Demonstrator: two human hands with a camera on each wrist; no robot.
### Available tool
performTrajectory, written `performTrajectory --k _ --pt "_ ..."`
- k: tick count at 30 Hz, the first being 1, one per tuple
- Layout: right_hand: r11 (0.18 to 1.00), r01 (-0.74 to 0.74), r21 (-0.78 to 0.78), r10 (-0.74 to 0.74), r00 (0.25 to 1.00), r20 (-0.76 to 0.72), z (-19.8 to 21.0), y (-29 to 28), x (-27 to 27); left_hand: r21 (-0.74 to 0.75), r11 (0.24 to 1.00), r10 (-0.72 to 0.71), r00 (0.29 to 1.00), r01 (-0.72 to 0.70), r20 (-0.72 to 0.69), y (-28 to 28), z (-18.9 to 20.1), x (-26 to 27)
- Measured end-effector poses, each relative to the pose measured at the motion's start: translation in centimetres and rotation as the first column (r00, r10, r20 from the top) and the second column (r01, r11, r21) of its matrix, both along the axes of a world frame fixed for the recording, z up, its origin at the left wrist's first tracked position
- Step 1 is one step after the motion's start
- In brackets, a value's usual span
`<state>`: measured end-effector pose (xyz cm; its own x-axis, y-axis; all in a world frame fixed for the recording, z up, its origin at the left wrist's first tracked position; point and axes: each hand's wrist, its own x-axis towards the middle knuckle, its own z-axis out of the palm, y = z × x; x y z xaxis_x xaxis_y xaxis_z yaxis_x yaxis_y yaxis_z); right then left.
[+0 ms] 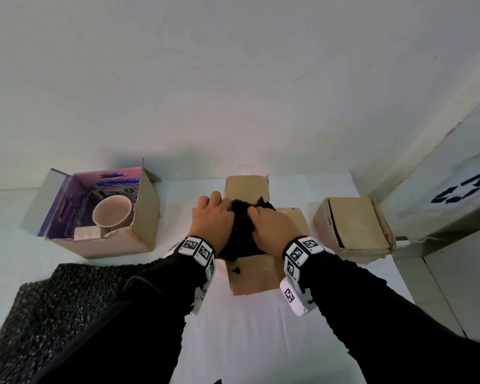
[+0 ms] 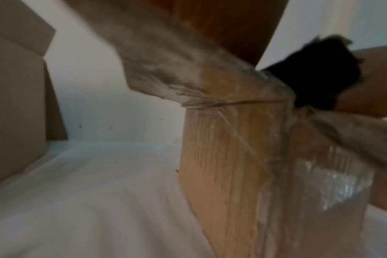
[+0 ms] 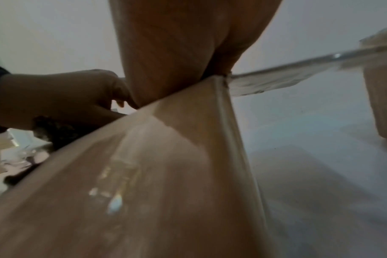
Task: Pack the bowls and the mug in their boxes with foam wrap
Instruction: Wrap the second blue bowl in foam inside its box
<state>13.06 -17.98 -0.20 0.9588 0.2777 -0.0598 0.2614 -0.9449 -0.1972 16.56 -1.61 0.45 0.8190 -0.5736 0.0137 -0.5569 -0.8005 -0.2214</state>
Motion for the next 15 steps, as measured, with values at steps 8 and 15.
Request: performTrajectory --k 8,15 --pt "0.989 -0.034 -0.143 0.016 0.992 -0.125 0.7 0.9 1.8 0.106 0.994 0.035 0.996 -0.026 -0.082 -0.5 -0.3 0.0" --pt "0.954 -0.131 -0.269 0.190 0.959 0.208 0.6 -1.2 1.7 0.132 0.990 0.075 0.986 -0.056 -0.149 -0.8 -0.2 0.4"
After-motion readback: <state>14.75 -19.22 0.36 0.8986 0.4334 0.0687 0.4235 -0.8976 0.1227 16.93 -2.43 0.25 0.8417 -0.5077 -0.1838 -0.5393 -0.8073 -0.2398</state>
